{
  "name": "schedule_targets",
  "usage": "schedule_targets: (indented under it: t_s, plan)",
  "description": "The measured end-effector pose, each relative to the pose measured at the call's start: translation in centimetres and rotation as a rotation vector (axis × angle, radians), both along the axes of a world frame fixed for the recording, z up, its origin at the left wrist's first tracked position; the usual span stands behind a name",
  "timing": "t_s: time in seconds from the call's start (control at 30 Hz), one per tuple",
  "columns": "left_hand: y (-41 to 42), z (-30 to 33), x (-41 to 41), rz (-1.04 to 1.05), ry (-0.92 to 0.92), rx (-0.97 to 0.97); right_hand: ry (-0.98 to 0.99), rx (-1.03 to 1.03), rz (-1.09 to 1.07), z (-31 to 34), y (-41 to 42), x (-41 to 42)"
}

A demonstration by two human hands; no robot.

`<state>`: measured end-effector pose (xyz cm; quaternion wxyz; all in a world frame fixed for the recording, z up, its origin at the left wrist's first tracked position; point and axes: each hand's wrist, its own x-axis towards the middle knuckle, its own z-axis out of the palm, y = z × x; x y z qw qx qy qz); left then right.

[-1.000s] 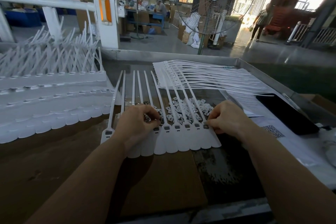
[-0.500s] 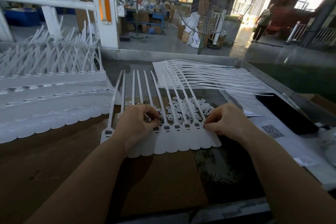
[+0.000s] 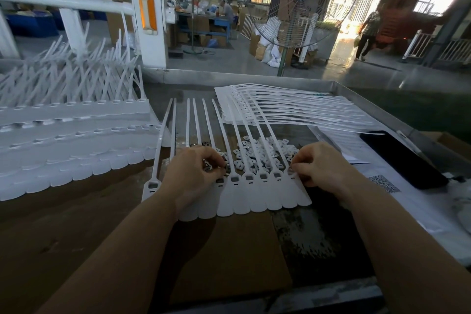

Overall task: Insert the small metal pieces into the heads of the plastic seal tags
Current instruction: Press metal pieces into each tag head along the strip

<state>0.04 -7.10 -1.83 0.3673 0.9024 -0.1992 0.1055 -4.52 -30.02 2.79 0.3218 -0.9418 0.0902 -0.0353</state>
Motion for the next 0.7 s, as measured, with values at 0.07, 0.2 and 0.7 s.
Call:
schedule_targets:
  t_s: [0.07, 0.2, 0.7]
  plan:
    - [0.01, -0.01, 0.03, -0.001, -0.001, 0.002, 0.020, -0.048, 0.018, 0.00, 0.05, 0.15]
    - [0.00, -0.01, -0.02, -0.003, -0.003, -0.003, 0.059, -0.113, 0.046, 0.06, 0.14, 0.43]
    - [0.10, 0.16, -0.24, 0.003, -0.011, -0.137, -0.080, -0.046, -0.041, -0.39, 0.16, 0.36]
